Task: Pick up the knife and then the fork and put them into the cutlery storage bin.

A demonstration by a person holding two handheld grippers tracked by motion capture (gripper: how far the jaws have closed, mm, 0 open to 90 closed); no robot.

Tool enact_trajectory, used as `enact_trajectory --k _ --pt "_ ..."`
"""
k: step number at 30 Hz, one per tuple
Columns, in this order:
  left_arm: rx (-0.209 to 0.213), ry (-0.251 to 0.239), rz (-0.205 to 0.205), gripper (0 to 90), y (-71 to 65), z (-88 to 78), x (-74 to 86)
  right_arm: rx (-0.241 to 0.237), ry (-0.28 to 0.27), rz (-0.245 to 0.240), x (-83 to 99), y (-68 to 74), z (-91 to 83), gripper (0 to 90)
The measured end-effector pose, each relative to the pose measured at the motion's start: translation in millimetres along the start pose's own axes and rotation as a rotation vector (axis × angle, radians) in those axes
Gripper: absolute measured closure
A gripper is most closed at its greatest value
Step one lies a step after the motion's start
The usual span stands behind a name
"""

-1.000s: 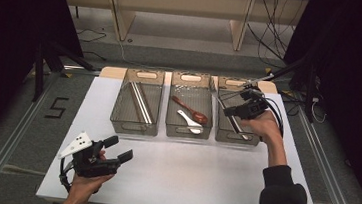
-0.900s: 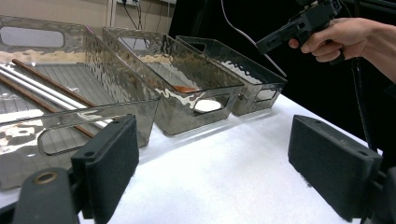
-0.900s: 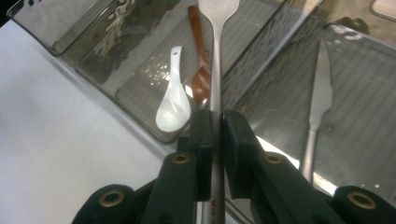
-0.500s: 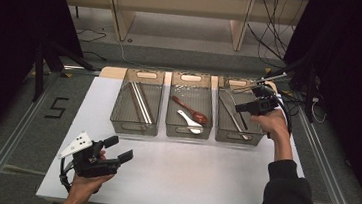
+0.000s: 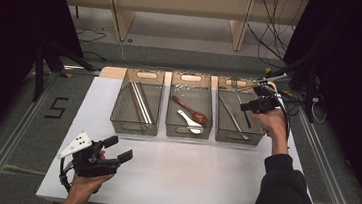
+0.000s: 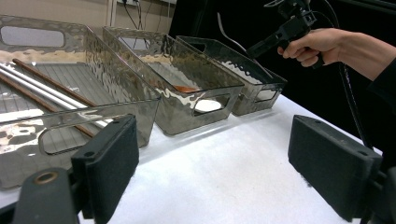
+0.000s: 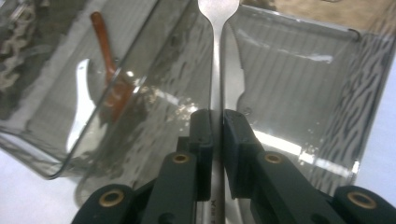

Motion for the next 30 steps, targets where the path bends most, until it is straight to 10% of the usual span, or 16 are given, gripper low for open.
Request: enact_trajectory --k 19,30 --pt "0.001 0.001 -0.002 15.9 0.1 0.0 0.2 0.063 0.098 0.076 16.4 -23.4 22.0 76.3" --pt "0.002 0.004 0.001 15.9 -0.3 0.2 0.5 0.022 0.047 0.048 12.6 -6.9 13.6 59.5"
Point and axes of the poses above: each handheld gripper's, and its own axes: z roughly forward along the jaws, x roughly out of its underside, y roughly to its left, the point moved 7 cm from there along z, roughly forward along the jaws, and after that the axes turned 10 degrees about y, right-handed, at the moved point
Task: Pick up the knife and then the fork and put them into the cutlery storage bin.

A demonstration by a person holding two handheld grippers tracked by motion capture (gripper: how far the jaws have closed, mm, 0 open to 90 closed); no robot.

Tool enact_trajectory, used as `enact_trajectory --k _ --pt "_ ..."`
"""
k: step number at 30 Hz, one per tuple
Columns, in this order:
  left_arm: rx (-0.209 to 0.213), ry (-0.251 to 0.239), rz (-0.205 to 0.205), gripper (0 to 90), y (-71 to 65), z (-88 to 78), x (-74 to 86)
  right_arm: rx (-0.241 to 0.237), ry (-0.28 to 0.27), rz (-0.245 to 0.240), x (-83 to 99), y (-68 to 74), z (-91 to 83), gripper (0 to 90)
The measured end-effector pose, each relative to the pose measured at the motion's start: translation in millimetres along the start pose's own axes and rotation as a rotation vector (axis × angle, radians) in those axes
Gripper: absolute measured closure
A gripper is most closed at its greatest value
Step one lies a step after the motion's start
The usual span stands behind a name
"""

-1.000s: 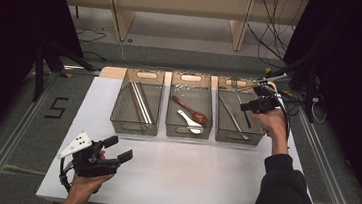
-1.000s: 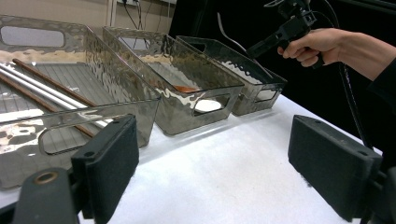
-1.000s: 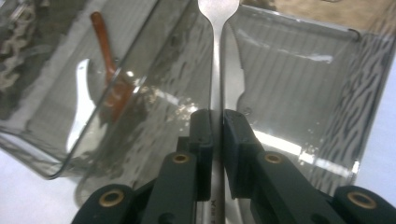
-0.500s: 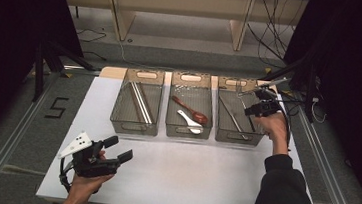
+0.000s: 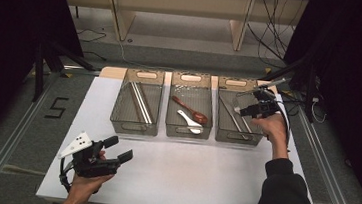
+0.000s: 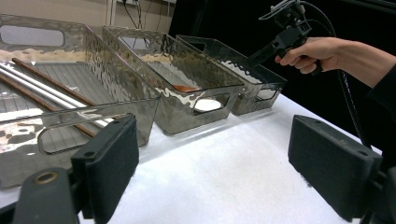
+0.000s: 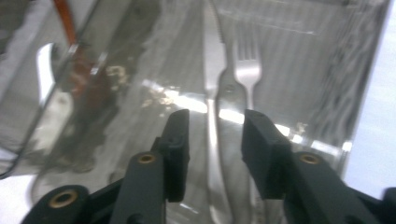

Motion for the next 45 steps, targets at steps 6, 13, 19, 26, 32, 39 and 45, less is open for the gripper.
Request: enact_trajectory --k 6,13,19,26,32,39,45 --pt "-0.001 0.000 -0.001 15.9 -0.5 0.7 0.1 -0.028 -0.047 -0.035 0.0 17.3 -6.0 48.5" --pt "0.001 0.005 0.001 15.9 -0.7 1.2 0.7 -0.058 -0.101 -0.060 2.9 35.6 -13.9 38.9" --pt "0.005 0.019 0.005 15.9 -1.5 2.9 2.0 -0.087 -0.151 -0.088 8.2 50.4 -20.7 35.7" --pt "0.008 0.024 -0.001 15.9 -1.3 4.1 2.6 -0.108 -0.196 -0.121 15.8 65.9 -28.6 32.6" --pt "0.015 0.041 0.002 15.9 -2.3 6.2 4.1 -0.121 -0.217 -0.147 23.7 78.1 -31.2 29.6" --pt "0.017 0.047 0.000 15.9 -1.9 6.9 4.8 -0.139 -0.247 -0.185 33.3 96.4 -31.8 27.7" --pt "0.019 0.051 0.000 15.9 -2.3 7.3 5.2 -0.162 -0.286 -0.205 41.1 107.9 -32.0 26.6"
Point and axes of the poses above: each handheld gripper's, and its own axes: z roughly forward along the jaws, x roughly out of its underside, y roughly to its left, the point moved 7 cm from there along z, roughly forward along the jaws, and after that the axes turned 10 degrees about y, right-handed, at the moved point
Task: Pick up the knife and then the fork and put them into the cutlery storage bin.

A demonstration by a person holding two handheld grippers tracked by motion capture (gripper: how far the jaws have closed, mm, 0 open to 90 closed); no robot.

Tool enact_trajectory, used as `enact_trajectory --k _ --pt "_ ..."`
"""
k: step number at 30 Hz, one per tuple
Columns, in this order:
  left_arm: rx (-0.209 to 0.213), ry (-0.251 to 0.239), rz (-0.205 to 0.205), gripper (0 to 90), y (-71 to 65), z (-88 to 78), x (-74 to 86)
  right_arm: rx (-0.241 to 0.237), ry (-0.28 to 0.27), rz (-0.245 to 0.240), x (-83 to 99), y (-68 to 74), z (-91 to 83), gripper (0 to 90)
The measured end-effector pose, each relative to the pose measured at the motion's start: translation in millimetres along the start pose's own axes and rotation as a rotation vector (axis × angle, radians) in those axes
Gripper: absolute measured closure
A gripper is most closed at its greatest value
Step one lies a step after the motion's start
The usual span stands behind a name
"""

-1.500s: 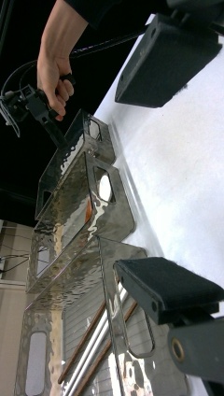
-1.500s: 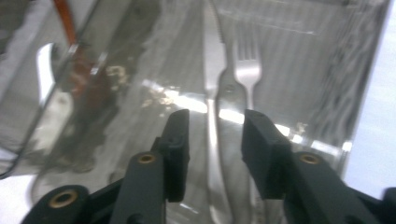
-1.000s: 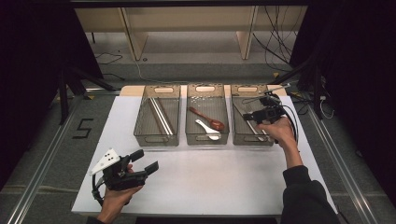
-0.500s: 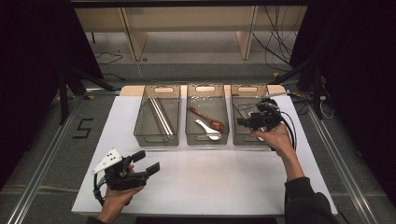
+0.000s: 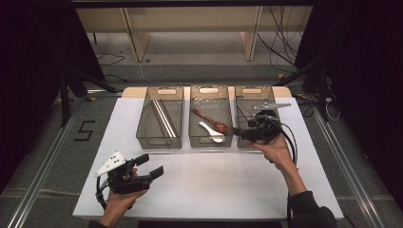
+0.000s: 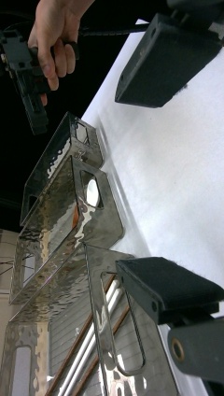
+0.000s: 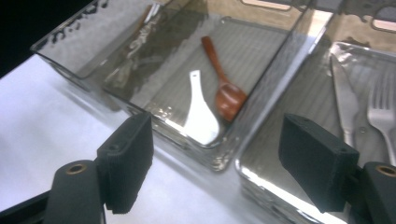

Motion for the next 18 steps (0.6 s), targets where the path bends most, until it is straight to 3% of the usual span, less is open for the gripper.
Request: enact_trajectory --k 8,18 --pt "0.002 0.005 0.001 15.9 -0.3 0.3 0.4 -0.026 -0.013 -0.056 16.5 18.7 -1.8 24.3" --pt "0.004 0.011 0.003 15.9 -0.3 0.5 1.0 -0.051 -0.025 -0.092 38.7 32.3 0.1 23.8"
Point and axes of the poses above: each handheld gripper's, and its own axes: z roughly forward along the jaws, x roughly out of its underside, y roughly to its left, the point moved 7 cm from there along z, roughly forward along the jaws, and after that the axes turned 10 degrees about y, right-handed, at the moved point
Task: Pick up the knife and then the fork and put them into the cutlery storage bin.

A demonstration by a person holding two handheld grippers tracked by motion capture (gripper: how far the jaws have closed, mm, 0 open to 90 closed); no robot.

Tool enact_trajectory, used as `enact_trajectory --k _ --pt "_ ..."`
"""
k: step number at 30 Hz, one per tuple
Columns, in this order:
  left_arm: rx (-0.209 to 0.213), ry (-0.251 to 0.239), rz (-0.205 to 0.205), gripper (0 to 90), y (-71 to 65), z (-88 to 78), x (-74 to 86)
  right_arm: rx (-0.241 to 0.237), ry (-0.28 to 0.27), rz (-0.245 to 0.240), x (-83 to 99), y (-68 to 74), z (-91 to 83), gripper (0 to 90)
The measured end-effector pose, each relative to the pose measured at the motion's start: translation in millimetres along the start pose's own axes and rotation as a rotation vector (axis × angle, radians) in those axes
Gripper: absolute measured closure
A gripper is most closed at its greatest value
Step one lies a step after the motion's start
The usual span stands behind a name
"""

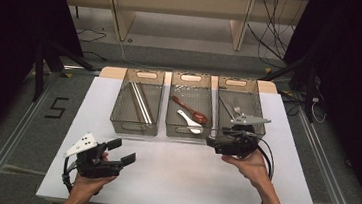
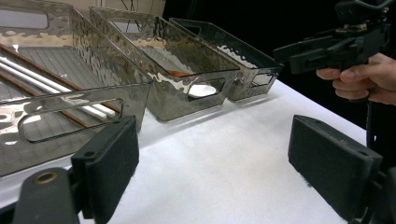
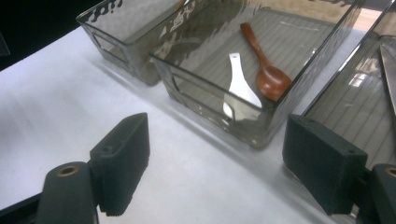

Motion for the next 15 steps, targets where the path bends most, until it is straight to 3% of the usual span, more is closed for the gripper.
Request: enact_trajectory --k 15 --pt "0.009 0.020 0.004 15.9 -1.5 2.8 1.5 -0.028 -0.078 -0.014 28.6 16.3 -10.1 22.9"
Point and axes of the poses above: each handheld gripper's, and its own axes: z roughly forward along the jaws, x roughly out of its underside, y roughly to its left, the point moved 7 cm from there along z, roughly forward along the jaws, and after that the axes turned 10 degrees about y, right-handed, at the moved point
